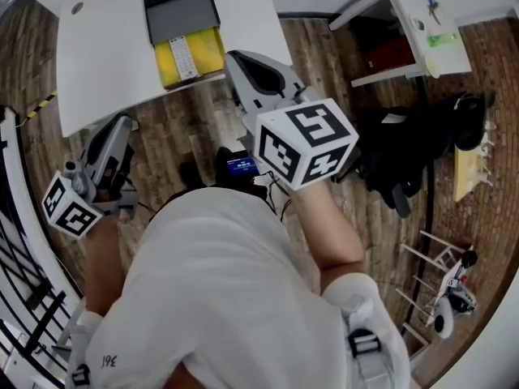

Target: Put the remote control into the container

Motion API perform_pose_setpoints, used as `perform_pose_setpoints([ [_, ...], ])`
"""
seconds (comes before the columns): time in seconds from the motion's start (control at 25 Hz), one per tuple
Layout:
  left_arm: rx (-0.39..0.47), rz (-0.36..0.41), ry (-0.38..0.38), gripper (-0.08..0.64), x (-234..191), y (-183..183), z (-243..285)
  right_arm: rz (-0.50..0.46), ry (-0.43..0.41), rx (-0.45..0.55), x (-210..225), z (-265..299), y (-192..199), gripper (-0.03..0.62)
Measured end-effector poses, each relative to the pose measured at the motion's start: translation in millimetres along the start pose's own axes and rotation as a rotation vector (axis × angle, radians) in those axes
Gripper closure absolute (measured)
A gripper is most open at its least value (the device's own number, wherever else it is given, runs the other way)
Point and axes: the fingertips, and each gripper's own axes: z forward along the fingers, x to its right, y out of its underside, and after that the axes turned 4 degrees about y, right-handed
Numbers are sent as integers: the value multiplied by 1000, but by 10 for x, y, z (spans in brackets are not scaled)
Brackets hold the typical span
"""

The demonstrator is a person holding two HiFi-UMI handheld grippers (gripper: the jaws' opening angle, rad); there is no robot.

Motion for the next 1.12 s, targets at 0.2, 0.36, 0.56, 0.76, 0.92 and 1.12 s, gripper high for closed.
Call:
perform_pose_setpoints([
  [0.2, -10, -21, -23, 554, -1, 120, -80, 19, 8, -18, 46, -124, 152, 591],
  [0.36, -16, -37, -33, 554, 15, 207, -114, 34, 12, -33, 72, -188, 268, 591],
  [0.56, -24, -52, -38, 554, -11, 276, -117, 49, 10, -54, 83, -176, 399, 591],
  [0.76, -32, -70, -41, 554, -43, 326, -123, 63, 16, -79, 81, -138, 529, 591],
  [0.92, -34, -77, -42, 554, -58, 344, -130, 64, 23, -94, 86, -132, 587, 591],
  [1.12, -37, -84, -44, 554, -66, 363, -127, 49, 38, -100, 108, -145, 594, 592],
])
